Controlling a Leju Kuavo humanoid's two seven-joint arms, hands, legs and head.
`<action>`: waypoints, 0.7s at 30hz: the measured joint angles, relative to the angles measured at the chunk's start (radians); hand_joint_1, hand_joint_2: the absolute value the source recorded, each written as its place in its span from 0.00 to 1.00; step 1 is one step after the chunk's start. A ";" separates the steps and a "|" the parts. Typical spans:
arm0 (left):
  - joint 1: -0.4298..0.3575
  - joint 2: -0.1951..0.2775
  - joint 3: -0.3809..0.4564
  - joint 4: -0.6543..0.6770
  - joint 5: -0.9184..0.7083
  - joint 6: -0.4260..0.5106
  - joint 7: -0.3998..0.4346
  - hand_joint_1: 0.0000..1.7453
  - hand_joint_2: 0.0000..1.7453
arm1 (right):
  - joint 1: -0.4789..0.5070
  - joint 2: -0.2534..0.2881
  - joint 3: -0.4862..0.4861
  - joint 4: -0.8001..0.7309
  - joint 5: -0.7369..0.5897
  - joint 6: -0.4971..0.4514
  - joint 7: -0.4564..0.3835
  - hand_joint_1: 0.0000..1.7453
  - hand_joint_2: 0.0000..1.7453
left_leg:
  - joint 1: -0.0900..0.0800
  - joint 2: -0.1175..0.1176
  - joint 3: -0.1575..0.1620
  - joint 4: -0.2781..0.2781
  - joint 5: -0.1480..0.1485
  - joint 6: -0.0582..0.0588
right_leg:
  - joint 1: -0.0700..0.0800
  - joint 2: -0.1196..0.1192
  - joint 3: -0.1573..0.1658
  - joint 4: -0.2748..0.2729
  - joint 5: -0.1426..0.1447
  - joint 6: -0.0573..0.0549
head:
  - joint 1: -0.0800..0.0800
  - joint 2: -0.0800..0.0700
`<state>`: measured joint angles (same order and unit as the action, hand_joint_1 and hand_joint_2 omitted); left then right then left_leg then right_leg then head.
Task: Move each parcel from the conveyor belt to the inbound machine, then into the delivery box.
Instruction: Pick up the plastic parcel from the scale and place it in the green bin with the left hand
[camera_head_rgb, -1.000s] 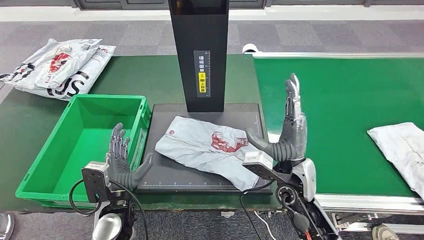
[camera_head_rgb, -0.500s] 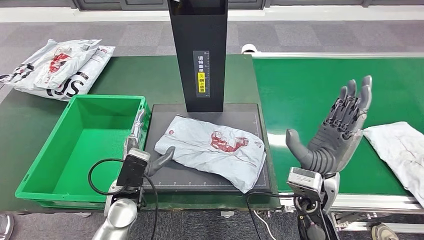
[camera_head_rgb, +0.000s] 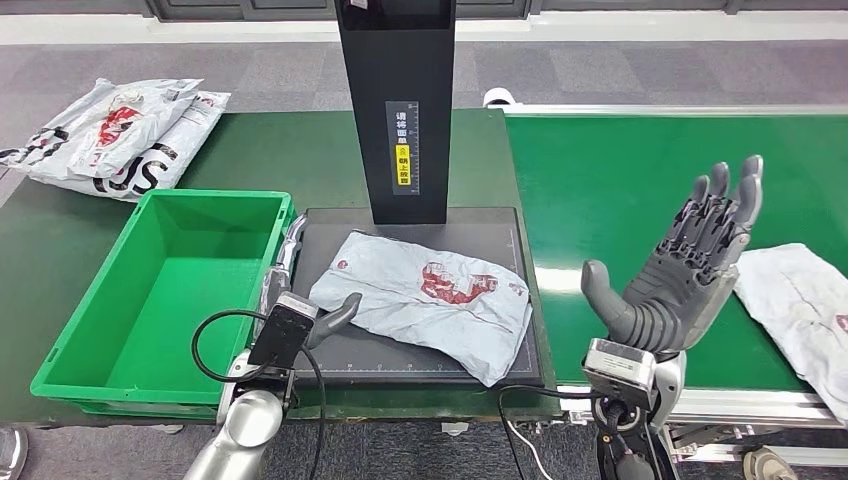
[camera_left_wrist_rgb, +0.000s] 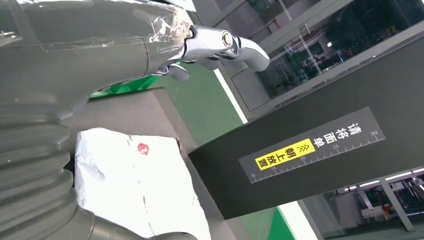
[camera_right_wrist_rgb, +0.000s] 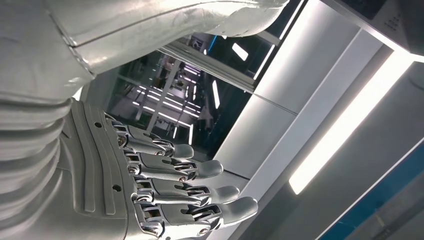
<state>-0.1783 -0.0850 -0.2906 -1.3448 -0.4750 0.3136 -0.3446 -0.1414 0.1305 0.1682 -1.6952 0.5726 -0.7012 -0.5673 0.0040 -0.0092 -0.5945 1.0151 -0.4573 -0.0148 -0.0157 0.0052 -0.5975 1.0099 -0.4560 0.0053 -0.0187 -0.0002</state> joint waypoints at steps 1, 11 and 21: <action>0.000 0.000 0.000 0.001 0.000 0.000 0.000 0.00 1.00 | 0.000 0.000 0.000 0.000 0.000 0.000 0.000 0.00 1.00 | 0.000 0.000 0.000 0.000 0.000 0.000 | 0.000 0.000 0.000 0.000 0.000 0.000 | 0.000 0.000; -0.035 0.005 -0.026 0.031 -0.072 -0.040 0.018 0.00 1.00 | 0.000 0.001 -0.001 -0.003 -0.012 0.000 0.000 0.00 1.00 | 0.000 -0.001 0.000 0.000 0.000 0.000 | 0.000 -0.001 -0.001 0.000 0.000 0.000 | 0.000 0.000; -0.318 -0.081 -0.240 0.362 -0.211 -0.176 0.052 0.00 1.00 | -0.040 0.016 0.000 0.008 -0.016 0.001 0.039 0.00 1.00 | -0.001 -0.003 -0.001 0.001 0.002 0.002 | -0.001 -0.001 0.000 0.000 0.003 0.001 | 0.000 0.000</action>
<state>-0.4960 -0.1658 -0.5310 -0.9828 -0.6862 0.1372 -0.2926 -0.1817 0.1468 0.1679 -1.6870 0.5569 -0.7004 -0.5285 0.0028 -0.0117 -0.5953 1.0162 -0.4554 -0.0132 -0.0171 0.0040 -0.5977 1.0098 -0.4533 0.0060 -0.0187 0.0000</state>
